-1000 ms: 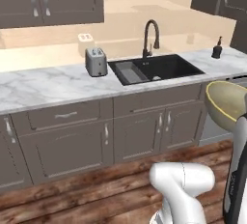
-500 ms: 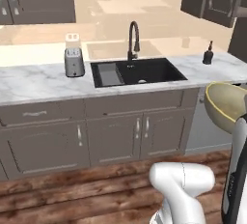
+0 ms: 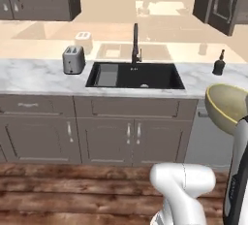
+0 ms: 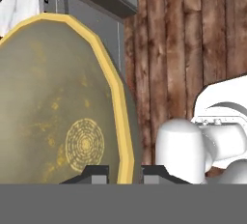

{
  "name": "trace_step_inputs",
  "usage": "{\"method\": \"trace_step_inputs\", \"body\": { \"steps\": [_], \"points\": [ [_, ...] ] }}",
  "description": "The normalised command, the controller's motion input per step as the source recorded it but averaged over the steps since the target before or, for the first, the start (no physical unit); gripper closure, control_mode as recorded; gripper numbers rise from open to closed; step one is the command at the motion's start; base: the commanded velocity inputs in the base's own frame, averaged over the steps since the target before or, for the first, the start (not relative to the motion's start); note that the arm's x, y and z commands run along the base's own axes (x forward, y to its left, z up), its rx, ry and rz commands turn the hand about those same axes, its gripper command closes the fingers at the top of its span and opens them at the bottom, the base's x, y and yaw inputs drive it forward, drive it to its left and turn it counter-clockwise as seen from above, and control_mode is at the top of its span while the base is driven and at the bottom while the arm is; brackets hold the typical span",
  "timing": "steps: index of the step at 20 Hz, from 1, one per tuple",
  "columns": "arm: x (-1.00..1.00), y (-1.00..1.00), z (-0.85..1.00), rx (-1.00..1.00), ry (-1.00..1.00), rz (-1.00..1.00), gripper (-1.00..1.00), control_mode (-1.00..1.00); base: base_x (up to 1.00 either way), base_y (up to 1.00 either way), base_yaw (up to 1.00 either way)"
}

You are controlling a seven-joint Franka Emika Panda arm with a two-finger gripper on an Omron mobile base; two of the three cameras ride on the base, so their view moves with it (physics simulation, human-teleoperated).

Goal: Pick the mug and place it in the sink. Pick the bowl and place it in the open cabinet and then close the cabinet.

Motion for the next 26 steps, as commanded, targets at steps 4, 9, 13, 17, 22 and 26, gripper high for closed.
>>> {"method": "trace_step_inputs", "body": {
  "steps": [4, 9, 13, 17, 22, 26],
  "points": [
    [0.00, 0.00, 0.00, 0.00, 0.00, 0.00, 1.00, 1.00, 0.00, -1.00, 0.19],
    [0.00, 0.00, 0.00, 0.00, 0.00, 0.00, 1.00, 1.00, -0.11, -1.00, -0.26],
    [0.00, 0.00, 0.00, 0.00, 0.00, 0.00, 1.00, 1.00, 0.00, -1.00, -0.50],
    [0.00, 0.00, 0.00, 0.00, 0.00, 0.00, 1.00, 1.00, -0.01, -0.52, -0.18],
    [0.00, 0.00, 0.00, 0.00, 0.00, 0.00, 1.00, 1.00, 0.27, -0.25, -0.05],
    [0.00, 0.00, 0.00, 0.00, 0.00, 0.00, 1.00, 1.00, 0.31, 0.05, -0.01]
  ]
}}
